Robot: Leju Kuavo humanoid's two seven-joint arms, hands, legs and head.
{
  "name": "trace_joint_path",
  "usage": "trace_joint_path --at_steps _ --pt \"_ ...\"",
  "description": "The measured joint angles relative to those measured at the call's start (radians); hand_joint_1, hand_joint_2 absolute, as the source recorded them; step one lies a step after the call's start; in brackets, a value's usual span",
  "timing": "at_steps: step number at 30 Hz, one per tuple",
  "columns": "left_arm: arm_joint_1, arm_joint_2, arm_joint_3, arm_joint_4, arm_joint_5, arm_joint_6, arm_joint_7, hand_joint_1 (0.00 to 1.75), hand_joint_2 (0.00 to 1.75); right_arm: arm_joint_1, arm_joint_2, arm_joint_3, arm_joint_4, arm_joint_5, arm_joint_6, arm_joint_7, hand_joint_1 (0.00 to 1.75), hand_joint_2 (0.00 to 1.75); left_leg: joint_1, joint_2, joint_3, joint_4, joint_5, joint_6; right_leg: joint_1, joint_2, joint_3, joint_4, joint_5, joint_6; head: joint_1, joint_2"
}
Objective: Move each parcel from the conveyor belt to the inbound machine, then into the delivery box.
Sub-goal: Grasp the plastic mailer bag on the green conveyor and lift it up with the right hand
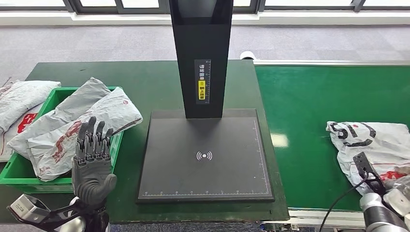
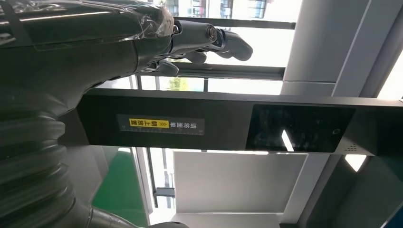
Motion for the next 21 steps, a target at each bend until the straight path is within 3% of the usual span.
trace_joint_path --at_steps 4,8,12,21 --pt "0.004 0.0 0.0 0.002 -0.009 -0.013 -0.006 0.0 1.75 0.006 0.0 0.0 0.01 -0.039 0.104 -0.049 0.0 1.75 0.0 0.0 0.0 0.0 0.0 0.0 0.0 0.0 0.0 0.0 0.0 0.0 0.0 0.0" --pt "0.004 0.0 0.0 0.008 -0.016 -0.018 -0.011 0.0 1.75 0.009 0.0 0.0 0.015 -0.046 0.126 -0.062 0.02 1.75 0.0 0.0 0.0 0.0 0.0 0.0 0.0 0.0 0.0 0.0 0.0 0.0 0.0 0.0" --pt "0.003 0.0 0.0 0.008 -0.02 -0.018 -0.011 0.0 1.75 0.01 0.0 0.0 0.017 -0.044 0.134 -0.063 1.75 1.75 0.0 0.0 0.0 0.0 0.0 0.0 0.0 0.0 0.0 0.0 0.0 0.0 0.0 0.0" --pt "0.003 0.0 0.0 0.008 -0.023 -0.018 -0.011 0.0 1.75 0.01 0.0 0.0 0.019 -0.042 0.142 -0.069 1.75 1.75 0.0 0.0 0.0 0.0 0.0 0.0 0.0 0.0 0.0 0.0 0.0 0.0 0.0 0.0"
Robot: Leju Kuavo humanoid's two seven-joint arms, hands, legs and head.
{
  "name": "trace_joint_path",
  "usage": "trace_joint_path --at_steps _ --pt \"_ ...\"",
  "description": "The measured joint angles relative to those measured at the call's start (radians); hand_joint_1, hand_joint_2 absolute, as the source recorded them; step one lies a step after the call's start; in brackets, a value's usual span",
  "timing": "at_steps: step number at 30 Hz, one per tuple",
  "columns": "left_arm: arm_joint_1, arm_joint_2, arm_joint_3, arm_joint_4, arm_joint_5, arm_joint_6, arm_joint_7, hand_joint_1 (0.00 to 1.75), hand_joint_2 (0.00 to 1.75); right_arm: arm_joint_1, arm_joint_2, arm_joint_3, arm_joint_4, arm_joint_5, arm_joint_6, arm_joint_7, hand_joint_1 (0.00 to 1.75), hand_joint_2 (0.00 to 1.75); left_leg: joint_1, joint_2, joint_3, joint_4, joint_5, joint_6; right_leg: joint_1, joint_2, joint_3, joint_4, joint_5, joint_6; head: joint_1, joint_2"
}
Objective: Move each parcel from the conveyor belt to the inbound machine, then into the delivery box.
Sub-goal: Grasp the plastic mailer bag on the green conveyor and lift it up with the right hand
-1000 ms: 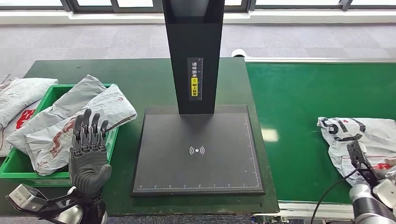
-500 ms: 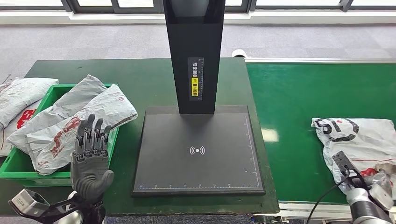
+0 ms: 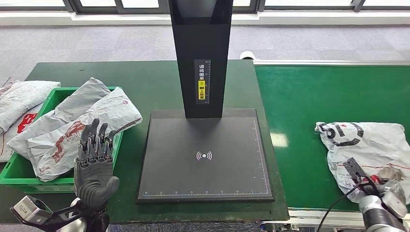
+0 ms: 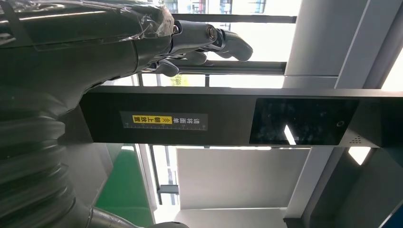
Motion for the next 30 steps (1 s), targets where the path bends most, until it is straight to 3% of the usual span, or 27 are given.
trace_joint_path --at_steps 8,18,24,27,30 --pt "-0.001 0.0 0.0 0.0 -0.008 0.002 0.004 0.0 1.75 0.0 0.0 0.0 0.0 0.006 -0.009 -0.009 1.75 1.75 0.0 0.0 0.0 0.0 0.0 0.0 0.0 0.0 0.0 0.0 0.0 0.0 0.0 0.0" --pt "-0.023 0.0 0.004 0.009 -0.022 0.013 0.033 0.0 1.75 -0.001 0.027 0.004 -0.027 0.024 -0.113 -0.054 1.75 1.75 0.0 0.0 0.0 0.0 0.001 0.0 0.0 0.0 0.001 0.0 0.0 0.0 0.0 0.0" --pt "-0.026 -0.003 0.024 0.006 -0.031 0.039 0.045 0.0 1.75 0.024 0.086 0.047 -0.158 0.013 -0.262 -0.135 1.75 1.75 0.0 0.0 0.0 0.0 0.001 0.0 0.0 0.0 0.0 0.001 0.0 0.0 0.0 0.0" --pt "-0.023 -0.005 0.03 0.002 -0.031 0.041 0.047 0.0 1.75 0.036 0.115 0.081 -0.231 0.004 -0.275 -0.14 1.75 1.75 0.0 -0.001 0.0 0.0 0.001 0.0 0.0 -0.002 0.001 0.001 0.0 0.0 0.0 0.0" --pt "-0.016 -0.01 0.035 -0.003 -0.035 0.042 0.05 0.0 1.75 0.071 0.146 0.107 -0.323 -0.037 -0.331 -0.196 1.75 1.75 0.0 -0.004 -0.001 0.0 0.001 0.0 0.0 -0.004 0.001 0.001 0.0 0.0 0.0 0.0"
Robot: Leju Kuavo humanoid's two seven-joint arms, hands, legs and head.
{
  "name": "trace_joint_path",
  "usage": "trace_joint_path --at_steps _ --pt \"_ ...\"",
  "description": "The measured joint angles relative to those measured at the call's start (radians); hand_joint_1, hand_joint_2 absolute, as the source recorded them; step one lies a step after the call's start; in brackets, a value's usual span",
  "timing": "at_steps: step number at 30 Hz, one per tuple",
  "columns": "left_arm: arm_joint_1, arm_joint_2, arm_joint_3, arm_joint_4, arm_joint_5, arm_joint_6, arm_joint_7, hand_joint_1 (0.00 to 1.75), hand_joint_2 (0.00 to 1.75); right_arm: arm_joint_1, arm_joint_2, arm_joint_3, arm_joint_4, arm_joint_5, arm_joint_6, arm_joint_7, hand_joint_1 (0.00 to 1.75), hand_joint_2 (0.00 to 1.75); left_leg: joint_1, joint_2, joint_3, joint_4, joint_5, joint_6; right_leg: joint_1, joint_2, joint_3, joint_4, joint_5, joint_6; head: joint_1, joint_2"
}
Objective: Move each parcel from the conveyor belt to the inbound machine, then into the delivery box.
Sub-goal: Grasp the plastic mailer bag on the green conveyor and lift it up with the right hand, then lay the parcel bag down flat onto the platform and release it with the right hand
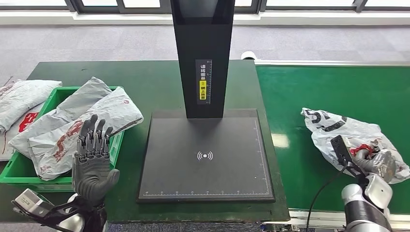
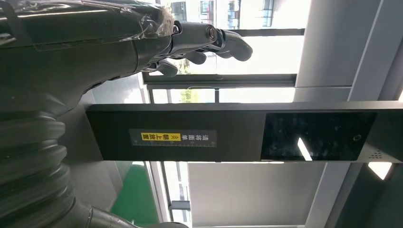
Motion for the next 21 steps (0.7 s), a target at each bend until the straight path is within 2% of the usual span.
trace_joint_path --at_steps 4,7,10,15,21 --pt "0.011 -0.008 0.007 -0.002 -0.014 0.007 0.001 0.0 1.75 0.124 0.096 0.087 -0.292 -0.081 -0.138 -0.128 1.75 1.75 0.001 0.0 0.0 0.0 0.0 0.0 0.001 0.001 0.0 0.0 -0.001 -0.001 0.0 0.0" --pt "0.009 -0.012 0.008 0.001 -0.023 0.017 0.0 0.0 1.75 0.218 0.174 0.195 -0.525 -0.096 -0.188 -0.162 1.75 1.75 0.002 0.001 0.0 -0.001 0.0 -0.001 0.002 0.001 -0.001 0.0 -0.002 -0.002 0.0 0.0" --pt "0.0 -0.013 0.008 0.008 -0.028 0.024 0.001 0.0 1.75 0.286 0.231 0.3 -0.698 -0.099 -0.197 -0.18 1.75 1.75 0.003 0.001 0.001 -0.001 -0.001 -0.001 0.003 0.001 -0.001 0.0 -0.003 -0.002 0.0 0.0" --pt "-0.033 -0.014 0.008 0.034 -0.029 0.024 0.006 0.0 1.75 0.357 0.283 0.447 -0.877 -0.109 -0.194 -0.206 1.75 1.75 0.002 0.001 0.001 0.0 0.0 -0.001 0.002 0.001 0.0 0.0 -0.002 -0.002 0.0 0.0" --pt "-0.069 -0.014 0.008 0.079 -0.029 0.029 0.004 0.0 1.75 0.388 0.309 0.573 -0.958 -0.121 -0.17 -0.234 1.75 1.75 0.002 0.002 0.001 0.0 0.0 -0.001 0.002 0.001 0.0 0.0 -0.001 -0.002 0.0 0.0"
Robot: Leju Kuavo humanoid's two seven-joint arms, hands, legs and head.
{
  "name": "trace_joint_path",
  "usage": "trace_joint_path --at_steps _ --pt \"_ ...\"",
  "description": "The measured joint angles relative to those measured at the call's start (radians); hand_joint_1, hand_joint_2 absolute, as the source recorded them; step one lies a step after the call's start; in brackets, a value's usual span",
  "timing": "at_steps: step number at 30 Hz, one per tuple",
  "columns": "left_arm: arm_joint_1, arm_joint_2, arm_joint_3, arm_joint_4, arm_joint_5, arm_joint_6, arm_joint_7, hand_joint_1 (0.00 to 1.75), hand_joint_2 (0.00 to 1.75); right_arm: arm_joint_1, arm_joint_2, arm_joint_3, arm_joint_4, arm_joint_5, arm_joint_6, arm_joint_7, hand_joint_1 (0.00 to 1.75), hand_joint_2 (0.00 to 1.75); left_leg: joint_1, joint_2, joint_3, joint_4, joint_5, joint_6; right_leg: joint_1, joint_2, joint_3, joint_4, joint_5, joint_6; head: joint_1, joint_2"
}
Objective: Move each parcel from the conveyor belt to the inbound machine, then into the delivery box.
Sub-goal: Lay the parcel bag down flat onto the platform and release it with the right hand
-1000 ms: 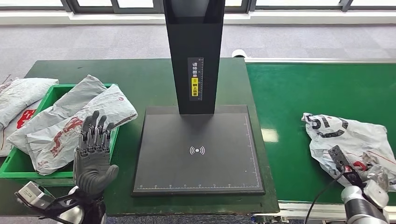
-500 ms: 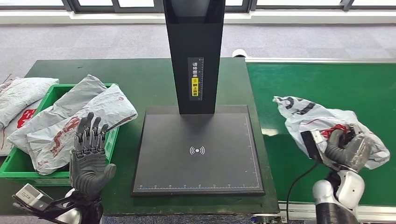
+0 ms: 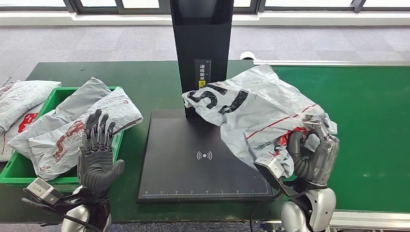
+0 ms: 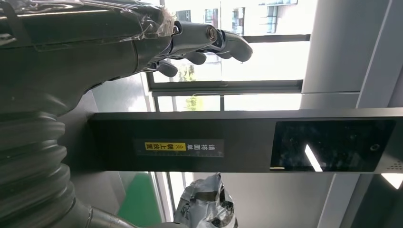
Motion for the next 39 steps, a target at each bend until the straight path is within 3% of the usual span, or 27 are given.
trace_joint_path --at_steps 8,19,32,39 --pt "-0.011 0.0 0.0 0.037 0.0 0.025 -0.016 0.0 1.75 -0.001 0.005 0.112 0.001 -0.042 0.081 -0.003 1.75 1.75 0.0 0.0 0.0 0.0 0.0 0.0 0.0 0.001 0.0 0.0 0.0 0.0 0.0 0.0" --pt "-0.005 0.005 -0.003 0.048 -0.004 0.038 -0.027 0.0 1.75 -0.04 0.005 0.142 0.141 -0.06 0.173 0.014 1.75 1.75 0.0 0.0 0.0 0.0 0.0 0.0 0.0 0.001 0.0 0.0 0.0 0.0 0.0 0.0" --pt "0.011 0.013 -0.042 0.049 -0.021 0.065 -0.029 0.0 1.75 -0.163 0.015 0.144 0.591 -0.169 0.29 -0.009 1.75 1.75 0.0 0.0 0.0 0.0 0.001 -0.001 0.0 0.001 0.0 0.0 0.0 0.0 0.0 0.0" --pt "0.005 0.014 -0.048 0.049 -0.024 0.067 -0.021 0.0 1.75 -0.206 0.025 0.143 0.717 -0.261 0.383 -0.067 1.72 1.75 0.0 0.0 0.0 0.0 0.001 -0.001 0.0 0.001 -0.001 0.0 0.0 0.0 0.0 0.0"
